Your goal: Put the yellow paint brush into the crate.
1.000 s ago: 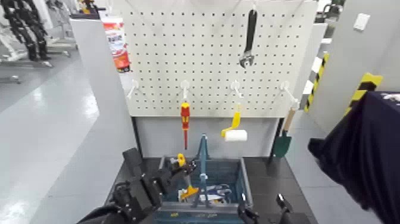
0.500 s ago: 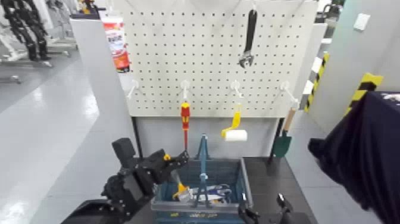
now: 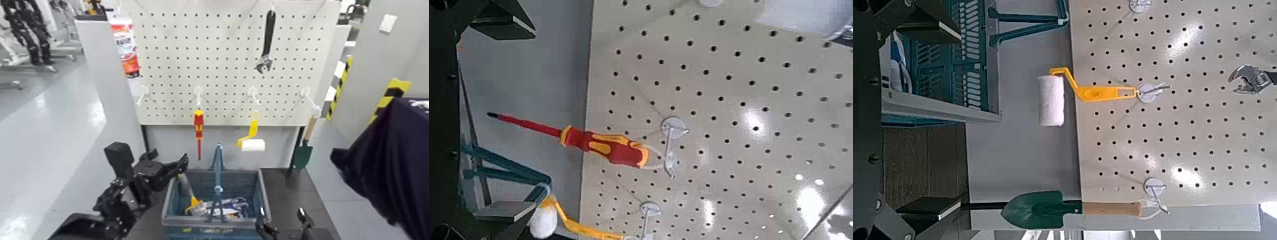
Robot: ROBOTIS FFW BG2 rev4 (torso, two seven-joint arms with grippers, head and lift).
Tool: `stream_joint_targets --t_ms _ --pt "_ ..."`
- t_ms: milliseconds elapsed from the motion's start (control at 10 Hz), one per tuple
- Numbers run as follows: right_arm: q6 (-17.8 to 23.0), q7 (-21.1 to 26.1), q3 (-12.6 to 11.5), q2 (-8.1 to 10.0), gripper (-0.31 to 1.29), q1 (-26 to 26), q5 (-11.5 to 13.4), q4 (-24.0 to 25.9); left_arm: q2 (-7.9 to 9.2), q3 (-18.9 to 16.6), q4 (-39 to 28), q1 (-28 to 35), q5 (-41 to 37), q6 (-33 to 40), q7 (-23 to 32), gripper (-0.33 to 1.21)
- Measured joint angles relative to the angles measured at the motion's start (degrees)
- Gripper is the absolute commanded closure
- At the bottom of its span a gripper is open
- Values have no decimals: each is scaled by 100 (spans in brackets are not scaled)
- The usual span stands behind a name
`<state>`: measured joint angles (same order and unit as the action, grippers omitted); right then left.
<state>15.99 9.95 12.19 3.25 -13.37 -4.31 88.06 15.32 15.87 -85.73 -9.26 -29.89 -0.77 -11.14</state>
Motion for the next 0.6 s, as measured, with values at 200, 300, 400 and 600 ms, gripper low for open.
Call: stream_joint_targets --t_ms 200,300,400,600 --pt "0 -1 -15 0 15 -10 0 13 -111 -234 -331 358 666 278 358 10" --pt "4 0 -25 -2 15 -17 0 20 -202 -372 -478 567 945 340 449 10" --pt "11 -1 -37 -7 15 -24 0 27 -289 -493 -592 774 1161 389 542 10" --pt "18 -2 -47 -9 15 -36 0 43 -480 -755 -750 1182 1511 539 700 10"
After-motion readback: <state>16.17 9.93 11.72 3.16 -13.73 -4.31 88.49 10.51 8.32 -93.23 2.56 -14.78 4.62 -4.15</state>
